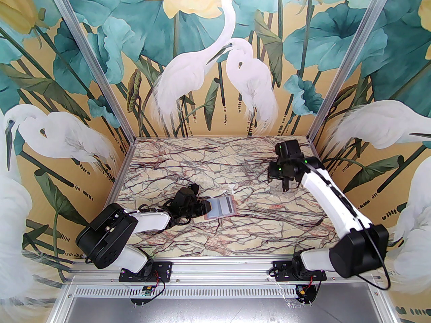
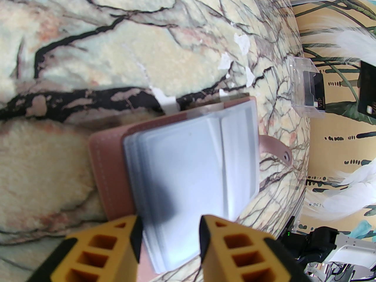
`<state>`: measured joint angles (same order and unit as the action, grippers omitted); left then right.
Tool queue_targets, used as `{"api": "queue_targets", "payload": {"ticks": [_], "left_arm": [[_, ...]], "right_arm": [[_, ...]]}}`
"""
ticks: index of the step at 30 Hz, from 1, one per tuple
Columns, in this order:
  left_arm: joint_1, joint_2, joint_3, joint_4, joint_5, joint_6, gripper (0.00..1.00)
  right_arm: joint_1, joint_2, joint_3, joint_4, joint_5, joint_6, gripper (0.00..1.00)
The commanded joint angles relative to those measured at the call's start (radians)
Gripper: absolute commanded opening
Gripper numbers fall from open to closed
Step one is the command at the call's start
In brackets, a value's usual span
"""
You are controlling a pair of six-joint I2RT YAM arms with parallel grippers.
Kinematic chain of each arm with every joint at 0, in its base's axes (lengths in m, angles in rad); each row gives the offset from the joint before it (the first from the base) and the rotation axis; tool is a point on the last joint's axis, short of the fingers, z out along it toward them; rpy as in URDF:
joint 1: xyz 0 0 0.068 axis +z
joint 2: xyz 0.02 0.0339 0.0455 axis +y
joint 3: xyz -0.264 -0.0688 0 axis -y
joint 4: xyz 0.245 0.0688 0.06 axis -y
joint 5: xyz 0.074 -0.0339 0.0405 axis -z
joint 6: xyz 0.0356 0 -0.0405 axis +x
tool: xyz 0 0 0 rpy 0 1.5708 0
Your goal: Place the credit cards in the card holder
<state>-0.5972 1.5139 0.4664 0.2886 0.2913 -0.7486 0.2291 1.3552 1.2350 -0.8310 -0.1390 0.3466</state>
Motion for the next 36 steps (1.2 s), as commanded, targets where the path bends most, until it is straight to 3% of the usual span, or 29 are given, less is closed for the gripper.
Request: {"api": "queue_targets", "payload": {"ticks": [1,9,15,26,36], "left_arm": [[0.002,0.025,-0.031,-0.041,-0.017,-0.011,0.40],[0.003,0.019,-0.034,-0.040,-0.021,-0.012,0.40],[0.002,0.009,-0.043,-0.041,-0.027,-0.014,0.40],[0.003,-0.003,-0.046,-0.048,-0.044,-0.021,0.40],[0.002,-0.005,-0.049,-0.054,-0.049,-0.023,0.38]], "right_arm": [[0.037,-0.025,-0.051,0.130,-0.196,0.044,0.00],[0.171,0.003,-0.205,0.385,-0.332,0.179,0.00],[0.265,0.098,-0.260,0.502,-0.355,0.223,0.00],[0.310,0.250,-0.367,0.746,-0.443,0.349,0.00],[0.337,0.321,-0.417,0.822,-0.442,0.360,0.00]]}}
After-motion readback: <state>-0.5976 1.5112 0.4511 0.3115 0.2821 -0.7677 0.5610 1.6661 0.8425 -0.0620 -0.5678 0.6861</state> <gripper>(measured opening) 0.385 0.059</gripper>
